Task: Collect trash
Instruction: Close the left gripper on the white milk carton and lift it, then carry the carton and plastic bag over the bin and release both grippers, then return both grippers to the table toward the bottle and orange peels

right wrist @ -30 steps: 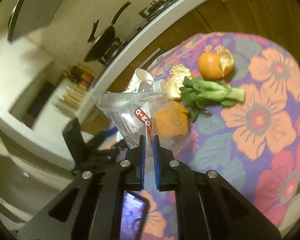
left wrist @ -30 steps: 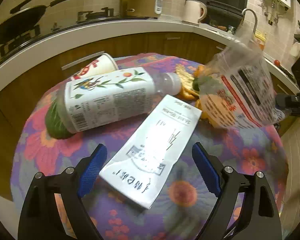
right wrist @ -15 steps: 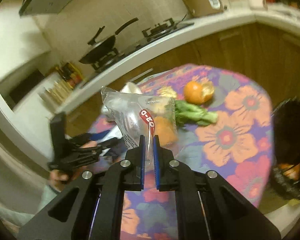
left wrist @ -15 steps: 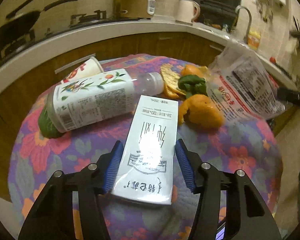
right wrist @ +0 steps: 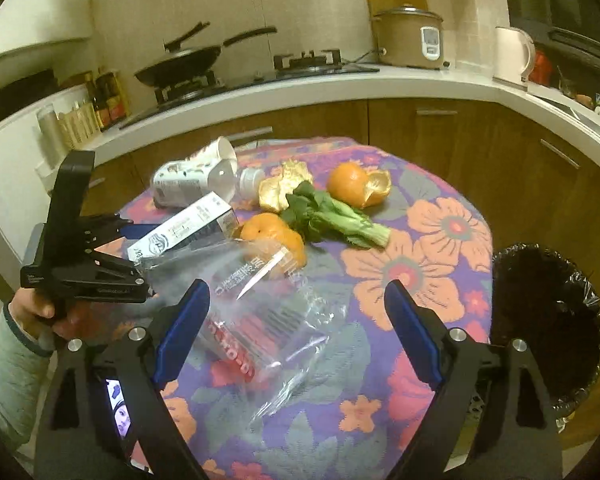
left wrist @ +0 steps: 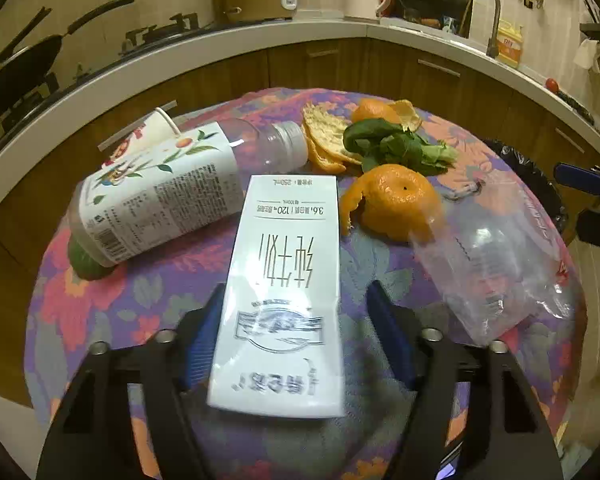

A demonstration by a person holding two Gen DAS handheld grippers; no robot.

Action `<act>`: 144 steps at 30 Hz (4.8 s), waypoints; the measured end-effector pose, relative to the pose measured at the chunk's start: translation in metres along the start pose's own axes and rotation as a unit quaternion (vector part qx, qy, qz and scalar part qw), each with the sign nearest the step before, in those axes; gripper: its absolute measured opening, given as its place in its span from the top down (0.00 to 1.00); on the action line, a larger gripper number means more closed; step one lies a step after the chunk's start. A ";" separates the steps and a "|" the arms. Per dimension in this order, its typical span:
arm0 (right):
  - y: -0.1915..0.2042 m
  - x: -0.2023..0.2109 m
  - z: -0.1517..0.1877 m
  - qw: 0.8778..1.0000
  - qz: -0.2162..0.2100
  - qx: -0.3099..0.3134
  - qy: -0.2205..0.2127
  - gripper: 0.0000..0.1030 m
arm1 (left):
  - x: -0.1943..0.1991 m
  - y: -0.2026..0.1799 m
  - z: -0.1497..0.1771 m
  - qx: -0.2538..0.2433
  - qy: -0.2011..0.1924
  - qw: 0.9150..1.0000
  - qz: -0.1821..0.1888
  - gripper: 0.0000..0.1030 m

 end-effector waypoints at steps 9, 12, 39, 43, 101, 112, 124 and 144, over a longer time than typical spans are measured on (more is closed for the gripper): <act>0.014 -0.050 0.022 0.996 -0.049 -0.018 0.066 0.18 | -0.005 -0.001 0.002 0.017 0.004 1.000 0.001 0.52; 0.014 -0.059 0.024 0.995 -0.058 -0.030 0.081 0.31 | -0.004 -0.002 0.001 0.022 0.003 1.000 0.005 0.52; -0.023 0.042 -0.006 0.999 0.014 -0.036 -0.019 0.91 | 0.062 -0.067 -0.052 -0.007 -0.083 0.995 0.053 0.52; -0.050 0.058 -0.006 0.998 0.035 -0.047 -0.034 0.91 | 0.067 -0.095 -0.073 -0.022 -0.093 0.993 0.063 0.52; -0.084 0.028 -0.042 0.987 0.107 -0.085 -0.081 0.38 | 0.066 -0.085 -0.143 0.083 -0.178 0.981 -0.001 0.28; -0.009 -0.043 -0.037 0.997 0.065 -0.030 -0.033 0.38 | 0.079 0.067 -0.076 0.191 -0.167 0.964 -0.074 0.28; 0.004 -0.088 -0.030 0.996 0.085 -0.022 0.012 0.38 | 0.031 0.171 -0.036 0.250 -0.097 0.960 -0.079 0.28; 0.005 -0.098 -0.025 0.996 0.078 -0.022 0.033 0.38 | 0.026 0.117 -0.030 0.184 -0.086 0.979 -0.035 0.28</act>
Point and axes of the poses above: each gripper's, at about its wrist camera, not at the fingertips, and x roughly against the way its jaws point, y to its left, z to its underside, the point moved 9 cm from there along -x, roughly the way its jaws point, and after that the axes turned 5 degrees about -z, right-handed, at the moved point
